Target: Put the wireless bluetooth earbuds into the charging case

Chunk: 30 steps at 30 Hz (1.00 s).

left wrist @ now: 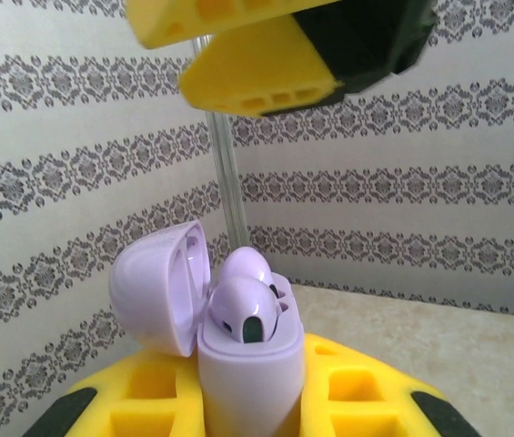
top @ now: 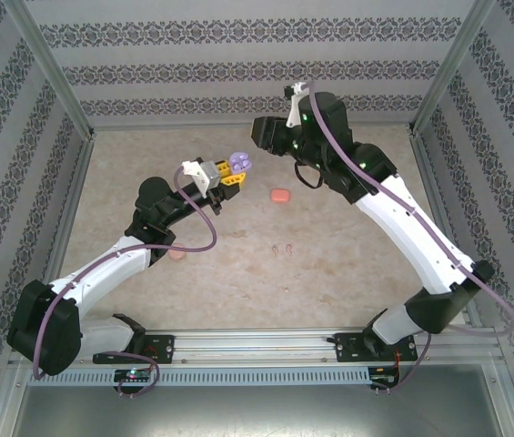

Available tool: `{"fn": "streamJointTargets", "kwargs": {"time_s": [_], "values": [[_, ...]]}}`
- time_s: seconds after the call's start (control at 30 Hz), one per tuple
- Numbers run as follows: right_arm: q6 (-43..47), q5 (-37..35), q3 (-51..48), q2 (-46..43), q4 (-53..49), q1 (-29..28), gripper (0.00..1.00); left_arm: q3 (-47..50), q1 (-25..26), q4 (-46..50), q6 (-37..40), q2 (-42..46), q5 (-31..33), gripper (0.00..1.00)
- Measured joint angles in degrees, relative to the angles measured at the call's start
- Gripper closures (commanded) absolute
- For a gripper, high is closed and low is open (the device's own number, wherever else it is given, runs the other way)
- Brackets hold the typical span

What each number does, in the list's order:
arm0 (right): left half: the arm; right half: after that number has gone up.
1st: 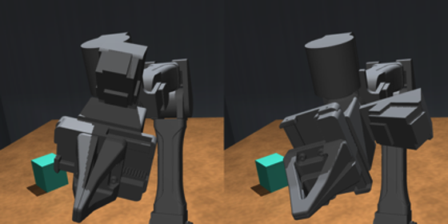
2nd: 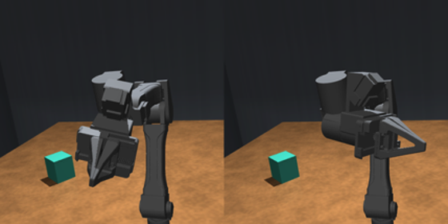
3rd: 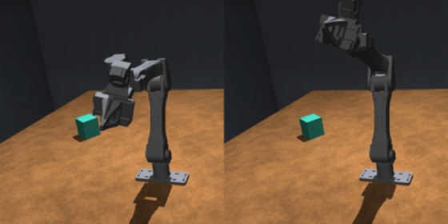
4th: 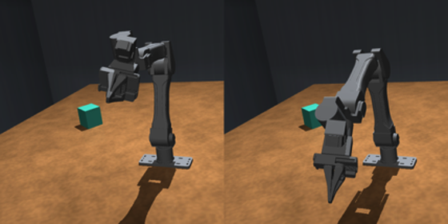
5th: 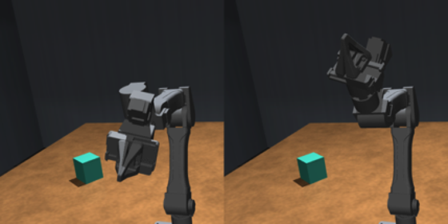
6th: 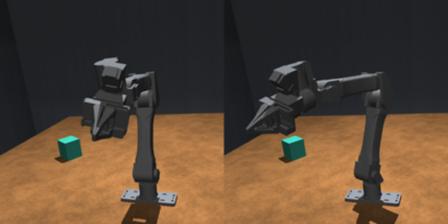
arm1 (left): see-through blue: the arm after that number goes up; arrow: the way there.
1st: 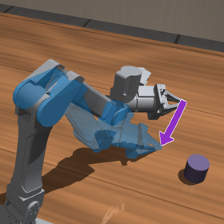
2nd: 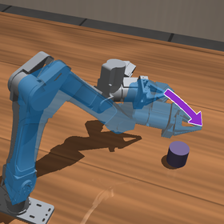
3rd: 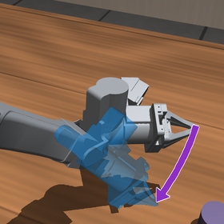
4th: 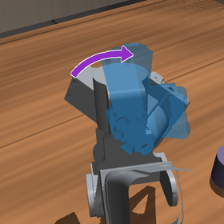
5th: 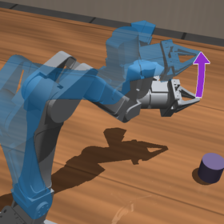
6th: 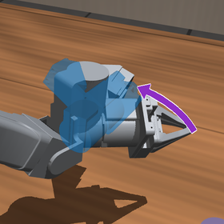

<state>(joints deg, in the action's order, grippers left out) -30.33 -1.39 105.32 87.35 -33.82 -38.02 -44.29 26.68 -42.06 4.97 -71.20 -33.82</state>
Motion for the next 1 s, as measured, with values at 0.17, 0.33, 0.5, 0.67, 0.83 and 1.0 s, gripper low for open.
{"fn": "streamJointTargets", "kwargs": {"time_s": [0.17, 0.33, 0.5, 0.67, 0.83, 1.0], "values": [[0.7, 5.31, 7.93, 6.97, -4.81, 0.76, 0.83, 0.0, 0.59, 1.97, 0.81, 0.0, -1.27, 1.0], [1.25, 8.46, 12.07, 11.82, -8.07, 0.76, 0.95, -0.22, 1.27, 3.61, 1.31, 0.0, -2.49, 1.0], [2.1, 11.1, 15.28, 15.67, -11.72, 0.76, 0.96, -0.35, 1.51, 4.61, 2.08, 0.0, -2.64, 1.0], [2.34, 13.88, 15.47, 16.41, -14.69, 0.76, 1.0, -0.37, 1.51, 4.83, 2.34, 0.0, -2.54, 1.0], [2.67, 15.82, 10.84, 14.08, -14.4, 0.66, 1.0, -0.37, 1.68, 5.53, 2.36, -0.07, -2.16, 1.0], [2.47, 15.87, 0.85, 5.79, -12.24, 0.63, 1.0, -0.39, 2.38, 6.14, 2.36, -0.74, -1.77, 1.0]]}}
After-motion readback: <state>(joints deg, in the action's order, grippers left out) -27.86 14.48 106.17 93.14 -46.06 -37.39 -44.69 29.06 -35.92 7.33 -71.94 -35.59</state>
